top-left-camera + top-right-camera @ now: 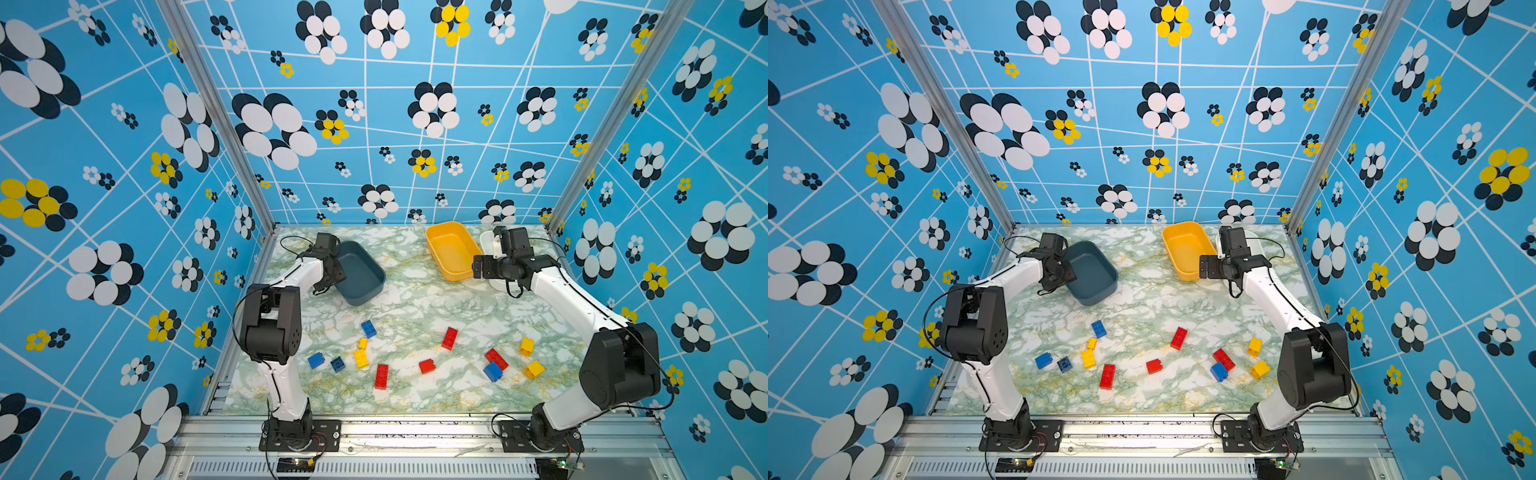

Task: Sort the legos into containers by color
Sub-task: 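Reach left gripper to the teal bin rim while right gripper reaches toward yellow bin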

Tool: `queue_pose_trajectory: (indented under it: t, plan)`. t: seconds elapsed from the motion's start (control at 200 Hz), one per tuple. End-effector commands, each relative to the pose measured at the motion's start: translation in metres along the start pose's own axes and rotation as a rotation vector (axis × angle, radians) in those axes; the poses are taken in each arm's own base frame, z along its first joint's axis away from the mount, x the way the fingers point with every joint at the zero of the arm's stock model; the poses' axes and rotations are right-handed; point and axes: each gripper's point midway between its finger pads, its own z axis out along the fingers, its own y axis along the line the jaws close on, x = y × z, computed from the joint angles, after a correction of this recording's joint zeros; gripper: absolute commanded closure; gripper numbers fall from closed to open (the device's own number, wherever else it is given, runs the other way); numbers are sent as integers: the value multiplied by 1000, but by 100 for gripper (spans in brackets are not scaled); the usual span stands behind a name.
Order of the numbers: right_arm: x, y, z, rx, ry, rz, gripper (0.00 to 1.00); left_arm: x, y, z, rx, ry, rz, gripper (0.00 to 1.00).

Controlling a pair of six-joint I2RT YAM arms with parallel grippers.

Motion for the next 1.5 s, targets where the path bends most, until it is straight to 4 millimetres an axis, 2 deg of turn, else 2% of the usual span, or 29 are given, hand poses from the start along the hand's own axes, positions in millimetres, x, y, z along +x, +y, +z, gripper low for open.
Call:
queue_pose_trajectory:
  t: [0.0,0.07,0.09,0.21,0.535,0.82,1.034,1.059,1.079,1.224,1.389,1.439,1.454,1.494]
  plan:
    - [7,3,-1,4,56,6,1,3,-10,2,11,32,-6,50]
    - [7,3,0,10,63,4,1,4,-14,4,16,42,4,56]
    - [8,2,1,15,67,4,1,5,-16,5,17,46,9,62]
    - [9,1,2,21,76,2,1,8,-19,7,7,69,37,75]
    - [11,3,4,15,95,10,1,15,-22,9,-8,119,137,99]
    - [4,7,13,8,129,9,1,14,-29,9,-29,139,261,100]
    - [-10,9,32,24,175,-23,1,13,-26,10,-57,156,348,100]
    - [-7,9,36,29,190,-28,1,13,-25,10,-62,158,359,100]
    - [-20,10,34,29,165,-30,1,13,-25,10,-64,158,367,100]
    - [-38,13,53,37,166,-46,1,13,-17,11,-87,166,406,100]
    - [-59,19,77,27,182,-70,1,12,-17,14,-80,167,427,100]
    - [-68,20,79,23,179,-74,1,11,-18,15,-76,166,431,100]
    - [-63,19,89,26,201,-76,1,11,-19,15,-75,165,432,100]
    - [-66,19,97,22,212,-77,4,11,-20,15,-71,162,435,99]
